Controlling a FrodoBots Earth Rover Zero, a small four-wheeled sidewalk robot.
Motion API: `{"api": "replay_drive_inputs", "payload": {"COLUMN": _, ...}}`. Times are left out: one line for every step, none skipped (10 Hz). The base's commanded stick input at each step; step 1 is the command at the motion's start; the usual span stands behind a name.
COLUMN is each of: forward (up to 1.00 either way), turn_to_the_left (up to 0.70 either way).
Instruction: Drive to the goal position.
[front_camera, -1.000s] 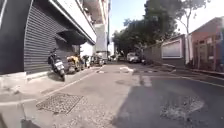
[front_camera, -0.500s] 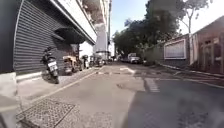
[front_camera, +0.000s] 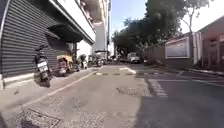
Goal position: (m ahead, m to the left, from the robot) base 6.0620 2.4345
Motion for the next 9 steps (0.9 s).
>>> {"api": "replay_drive_inputs", "payload": {"forward": 0.70, "turn_to_the_left": 0.00}}
{"api": "replay_drive_inputs", "payload": {"forward": 0.70, "turn_to_the_left": 0.00}}
{"api": "replay_drive_inputs", "payload": {"forward": 0.70, "turn_to_the_left": 0.00}}
{"api": "replay_drive_inputs", "payload": {"forward": 0.70, "turn_to_the_left": 0.00}}
{"api": "replay_drive_inputs", "payload": {"forward": 0.70, "turn_to_the_left": 0.00}}
{"api": "replay_drive_inputs", "payload": {"forward": 0.70, "turn_to_the_left": 0.00}}
{"api": "replay_drive_inputs", "payload": {"forward": 0.70, "turn_to_the_left": 0.00}}
{"api": "replay_drive_inputs", "payload": {"forward": 0.70, "turn_to_the_left": 0.00}}
{"api": "replay_drive_inputs", "payload": {"forward": 0.70, "turn_to_the_left": 0.00}}
